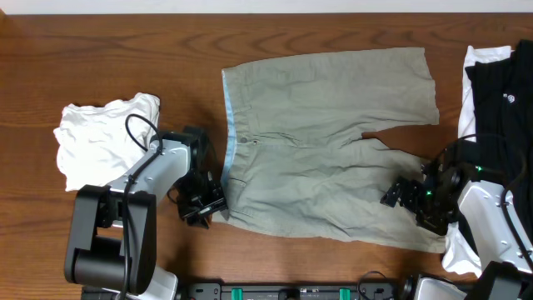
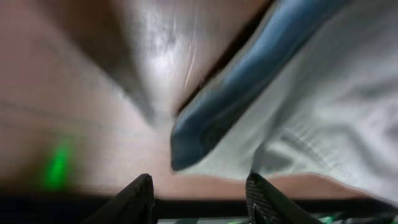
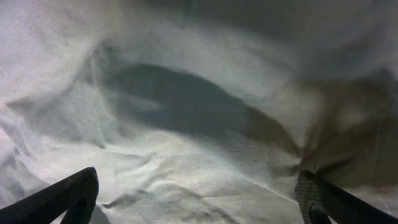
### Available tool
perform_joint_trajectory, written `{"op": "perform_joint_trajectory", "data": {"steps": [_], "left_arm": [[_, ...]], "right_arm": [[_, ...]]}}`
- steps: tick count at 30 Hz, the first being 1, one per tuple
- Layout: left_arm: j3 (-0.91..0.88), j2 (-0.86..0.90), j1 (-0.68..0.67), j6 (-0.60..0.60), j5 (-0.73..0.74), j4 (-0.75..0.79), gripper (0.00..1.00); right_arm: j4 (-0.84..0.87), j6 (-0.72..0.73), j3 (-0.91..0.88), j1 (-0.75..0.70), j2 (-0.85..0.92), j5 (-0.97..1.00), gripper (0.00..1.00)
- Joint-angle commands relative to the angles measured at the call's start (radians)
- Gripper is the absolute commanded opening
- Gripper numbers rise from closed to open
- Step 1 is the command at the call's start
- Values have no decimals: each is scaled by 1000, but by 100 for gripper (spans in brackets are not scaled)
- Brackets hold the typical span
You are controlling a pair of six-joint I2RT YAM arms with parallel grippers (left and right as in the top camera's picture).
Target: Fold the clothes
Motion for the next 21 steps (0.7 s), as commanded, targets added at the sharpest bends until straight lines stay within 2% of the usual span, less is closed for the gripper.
{"op": "perform_joint_trajectory", "data": {"steps": [1,7,10,17,21], "left_arm": [[-31,-9,-1,-113,-2,58,51],[-152,-9,-1,-217,67,235,52],[-191,-9,-1,-227,82,308,51],[-190,-11,-1,-221,80,314,50],[-191,-11,-1,-210,82,260,50]], "right_arm": [[3,-18,-2,-1,-2,-7,99],[2,-33,-2,-1,-2,-7,99],[3,-32,-2,-1,-2,-7,99],[2,-33,-2,-1,-2,-7,99],[3,-34,-2,-1,-2,-7,99]]}}
